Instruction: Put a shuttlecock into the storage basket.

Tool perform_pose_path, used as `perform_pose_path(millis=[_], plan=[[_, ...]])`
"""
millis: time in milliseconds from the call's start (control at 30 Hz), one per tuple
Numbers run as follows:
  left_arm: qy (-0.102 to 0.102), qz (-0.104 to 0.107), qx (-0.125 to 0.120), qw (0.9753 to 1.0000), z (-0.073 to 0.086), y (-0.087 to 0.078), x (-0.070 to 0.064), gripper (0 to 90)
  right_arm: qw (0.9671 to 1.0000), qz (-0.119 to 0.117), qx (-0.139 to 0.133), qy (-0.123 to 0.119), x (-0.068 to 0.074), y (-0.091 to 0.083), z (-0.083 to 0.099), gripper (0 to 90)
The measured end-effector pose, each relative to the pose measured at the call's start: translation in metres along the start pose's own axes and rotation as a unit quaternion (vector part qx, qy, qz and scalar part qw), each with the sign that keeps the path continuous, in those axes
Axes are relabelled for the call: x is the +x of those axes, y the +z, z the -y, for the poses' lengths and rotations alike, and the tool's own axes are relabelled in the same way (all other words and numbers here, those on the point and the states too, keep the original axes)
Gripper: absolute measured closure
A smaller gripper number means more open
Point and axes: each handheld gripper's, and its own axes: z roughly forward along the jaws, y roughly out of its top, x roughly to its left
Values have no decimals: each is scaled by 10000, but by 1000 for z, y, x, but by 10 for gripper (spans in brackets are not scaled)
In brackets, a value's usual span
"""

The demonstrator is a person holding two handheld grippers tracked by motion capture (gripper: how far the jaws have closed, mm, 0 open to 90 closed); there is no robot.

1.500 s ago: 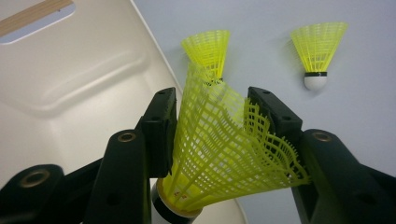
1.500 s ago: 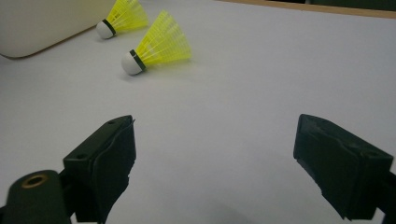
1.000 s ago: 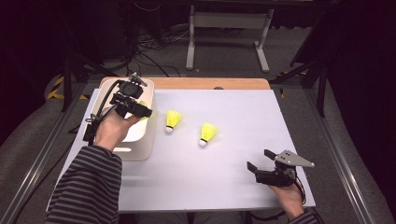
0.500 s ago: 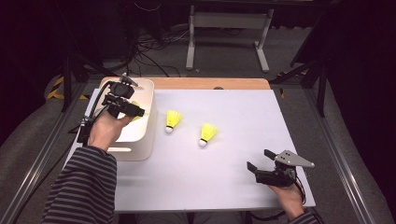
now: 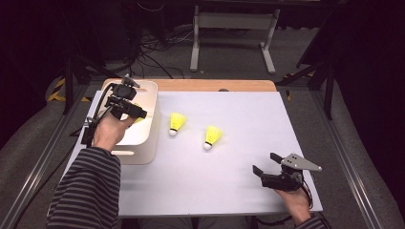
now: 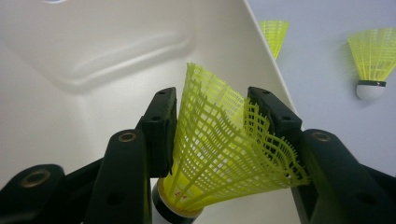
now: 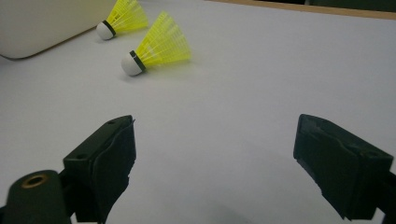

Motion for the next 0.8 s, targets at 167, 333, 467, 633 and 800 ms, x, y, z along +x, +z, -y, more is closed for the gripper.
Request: perform_pose_path(millis=[167, 333, 467, 633, 800], plan=[[-64, 17, -1, 10000, -2, 5, 2, 548, 10000, 1, 2, 5, 0, 0, 0, 134], [-66, 63, 61, 9999, -5, 12, 1, 546, 10000, 0, 1, 8, 0, 0, 0, 135], [-115, 64, 61, 9999, -8, 17, 3, 543, 10000, -6, 3, 3, 0, 0, 0, 134], [-142, 74, 101, 9998, -9, 23, 3, 537, 10000, -15, 2, 6, 0, 0, 0, 134], [-194, 86, 79, 9997, -10, 28, 3, 534, 10000, -22, 2, 3, 0, 0, 0, 134]])
